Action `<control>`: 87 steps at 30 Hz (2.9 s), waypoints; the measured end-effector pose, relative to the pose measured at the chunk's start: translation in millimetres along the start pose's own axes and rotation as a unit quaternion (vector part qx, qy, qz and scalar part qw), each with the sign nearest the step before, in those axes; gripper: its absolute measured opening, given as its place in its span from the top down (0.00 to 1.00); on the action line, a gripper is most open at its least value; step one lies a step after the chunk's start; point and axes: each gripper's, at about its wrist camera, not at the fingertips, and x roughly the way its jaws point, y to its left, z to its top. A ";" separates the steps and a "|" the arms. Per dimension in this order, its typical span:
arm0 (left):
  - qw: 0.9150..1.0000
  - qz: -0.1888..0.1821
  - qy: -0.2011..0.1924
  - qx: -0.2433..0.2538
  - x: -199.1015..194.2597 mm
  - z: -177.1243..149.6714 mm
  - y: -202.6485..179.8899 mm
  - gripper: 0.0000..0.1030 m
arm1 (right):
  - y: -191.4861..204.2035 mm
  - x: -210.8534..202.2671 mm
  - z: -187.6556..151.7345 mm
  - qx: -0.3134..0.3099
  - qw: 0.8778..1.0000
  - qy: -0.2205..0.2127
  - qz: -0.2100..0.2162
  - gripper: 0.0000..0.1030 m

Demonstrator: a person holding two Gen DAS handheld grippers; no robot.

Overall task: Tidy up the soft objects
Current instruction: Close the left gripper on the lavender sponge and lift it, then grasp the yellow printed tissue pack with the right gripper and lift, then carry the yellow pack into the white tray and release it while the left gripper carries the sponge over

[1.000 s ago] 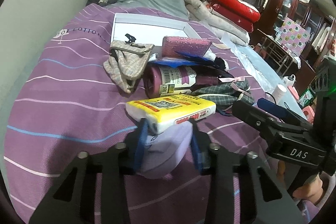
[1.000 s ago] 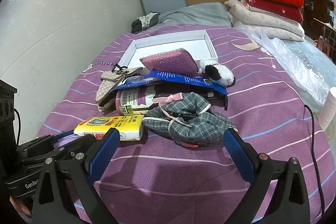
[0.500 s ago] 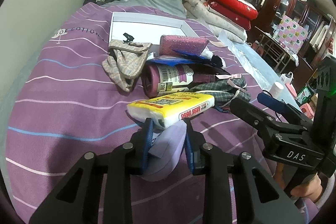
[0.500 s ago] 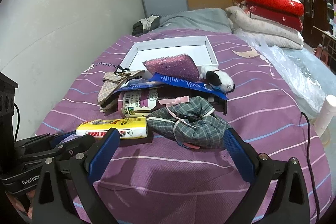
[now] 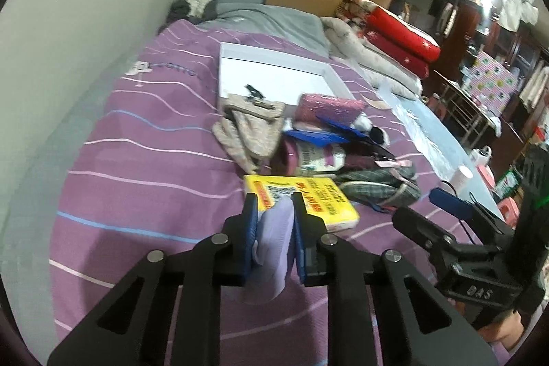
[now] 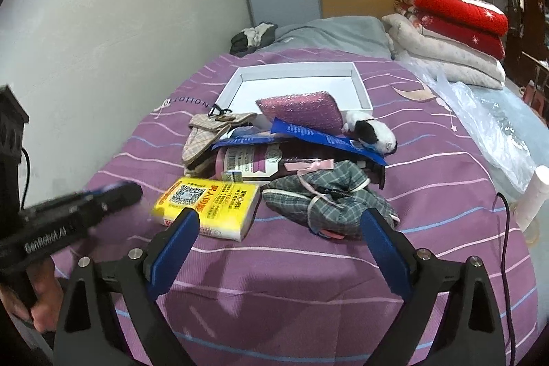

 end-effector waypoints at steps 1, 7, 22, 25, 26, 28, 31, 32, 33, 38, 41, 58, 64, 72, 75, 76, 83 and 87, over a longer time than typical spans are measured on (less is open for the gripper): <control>1.000 0.003 0.000 -0.003 1.3 0.0 2.3 0.80 | 2.2 0.2 -0.2 -0.004 1.000 0.002 0.000 0.09; 1.000 0.015 0.001 -0.019 6.5 -1.6 11.8 0.79 | 16.5 3.1 -0.3 -0.029 0.999 0.017 0.027 0.11; 0.998 -0.030 0.043 -0.042 14.1 -4.0 27.5 0.79 | -2.3 64.1 3.0 0.118 0.972 0.146 0.145 0.43; 0.997 -0.032 0.047 -0.048 17.6 -4.3 30.2 0.79 | -3.9 78.9 4.2 0.151 0.964 0.164 0.142 0.47; 0.997 -0.032 0.051 -0.048 20.2 -5.7 30.3 0.79 | -3.3 81.7 4.6 0.156 0.964 0.166 0.139 0.49; 0.997 -0.032 0.056 -0.046 23.5 -7.7 29.3 0.79 | 0.9 88.3 3.2 0.160 0.962 0.173 0.136 0.58; 0.998 -0.024 0.057 -0.033 26.2 -9.8 24.0 0.79 | 9.0 90.8 1.1 0.138 0.969 0.167 0.121 0.69; 0.998 -0.022 0.056 -0.030 25.4 -9.9 22.5 0.79 | 11.0 90.6 0.4 0.128 0.972 0.162 0.116 0.74; 0.998 -0.020 0.054 -0.028 24.9 -9.9 21.7 0.79 | 13.0 88.7 -0.4 0.120 0.974 0.158 0.112 0.78; 0.998 -0.017 0.050 -0.031 22.0 -4.9 23.7 0.79 | 13.1 76.0 0.2 0.108 0.977 0.139 0.117 0.84; 0.998 -0.019 0.042 -0.033 17.1 2.1 25.2 0.80 | 9.7 65.3 4.7 0.108 0.976 0.128 0.136 0.86; 0.998 0.018 -0.053 -0.014 5.8 122.1 9.2 0.80 | -32.2 31.5 122.4 0.141 0.983 0.063 0.097 0.86; 0.997 0.018 -0.078 -0.012 23.0 188.4 -9.1 0.80 | -51.6 38.2 196.3 0.166 0.981 0.029 0.096 0.86; 0.993 0.013 -0.116 -0.015 52.1 231.1 -24.2 0.80 | -85.4 49.2 255.1 0.175 0.981 -0.030 0.080 0.86; 0.992 0.035 -0.122 -0.020 74.4 228.6 -25.6 0.80 | -102.7 62.2 249.6 0.187 0.978 -0.030 0.088 0.86; 0.992 0.038 -0.119 -0.023 81.9 227.1 -24.4 0.80 | -109.1 68.2 243.4 0.194 0.976 -0.028 0.093 0.86; 0.992 -0.059 -0.054 -0.100 139.4 217.6 -20.7 0.80 | -130.8 130.4 202.8 0.203 0.976 0.036 0.076 0.86; 0.976 -0.161 -0.037 -0.142 156.6 224.3 -26.1 0.80 | -138.6 166.5 186.5 0.191 0.977 0.080 0.054 0.86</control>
